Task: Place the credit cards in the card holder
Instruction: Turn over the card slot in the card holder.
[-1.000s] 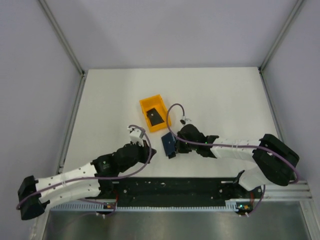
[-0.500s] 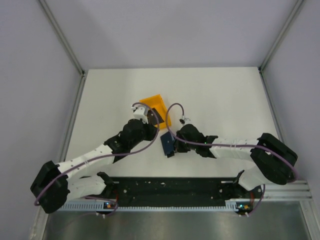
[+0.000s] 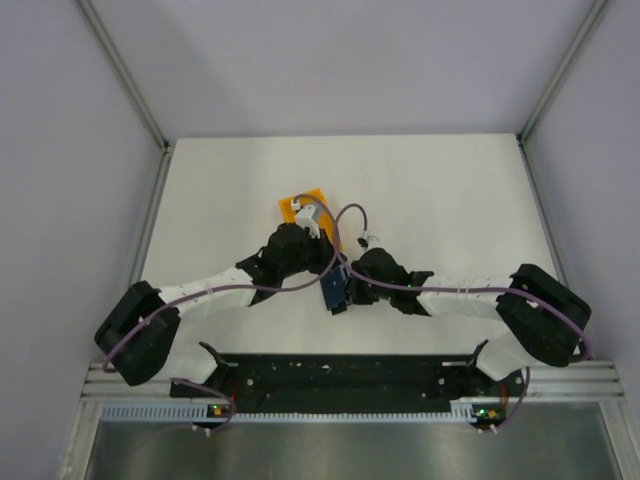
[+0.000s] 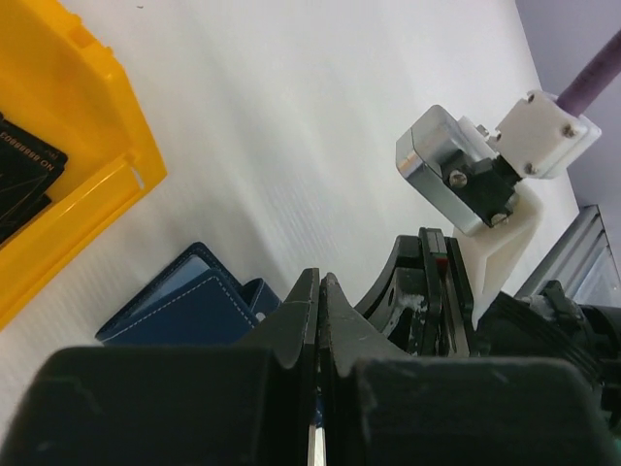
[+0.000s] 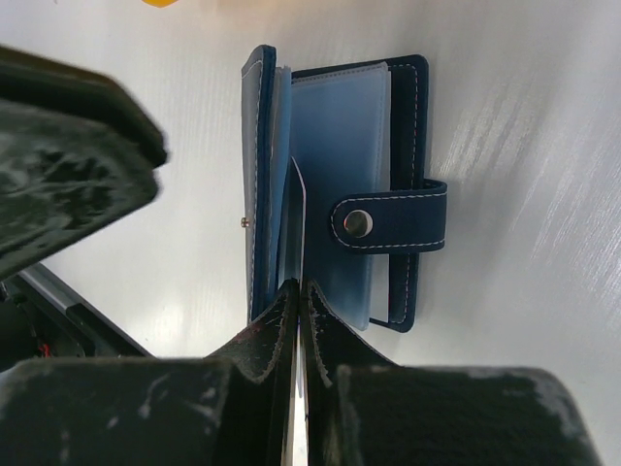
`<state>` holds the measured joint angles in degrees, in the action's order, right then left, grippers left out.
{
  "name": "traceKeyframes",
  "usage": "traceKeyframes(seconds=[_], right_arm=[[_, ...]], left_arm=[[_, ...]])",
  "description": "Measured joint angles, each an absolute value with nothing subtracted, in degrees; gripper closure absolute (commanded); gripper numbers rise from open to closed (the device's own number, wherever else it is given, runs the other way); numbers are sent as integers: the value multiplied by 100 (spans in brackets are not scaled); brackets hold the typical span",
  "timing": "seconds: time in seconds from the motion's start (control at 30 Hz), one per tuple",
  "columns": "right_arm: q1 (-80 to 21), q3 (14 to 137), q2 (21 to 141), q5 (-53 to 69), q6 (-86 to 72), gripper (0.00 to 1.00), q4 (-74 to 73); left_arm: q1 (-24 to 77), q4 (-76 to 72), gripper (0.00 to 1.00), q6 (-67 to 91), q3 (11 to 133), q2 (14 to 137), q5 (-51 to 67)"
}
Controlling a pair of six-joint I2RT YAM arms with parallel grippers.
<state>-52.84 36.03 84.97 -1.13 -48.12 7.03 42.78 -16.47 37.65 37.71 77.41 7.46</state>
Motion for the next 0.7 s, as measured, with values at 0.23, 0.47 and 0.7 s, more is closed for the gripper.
traceKeyframes(seconds=[0.23, 0.47, 0.7], right_arm=[[-5284, 3603, 8497, -110, -4807, 100, 705], [-5284, 3601, 8503, -119, -4803, 100, 703], [-5284, 3601, 8547, -126, -4805, 100, 716]], left_arm=[[4278, -1474, 100, 3758, 4272, 8464, 851], [4278, -1186, 100, 3730, 4397, 8807, 808], [4278, -825, 100, 3535, 4569, 8993, 775]])
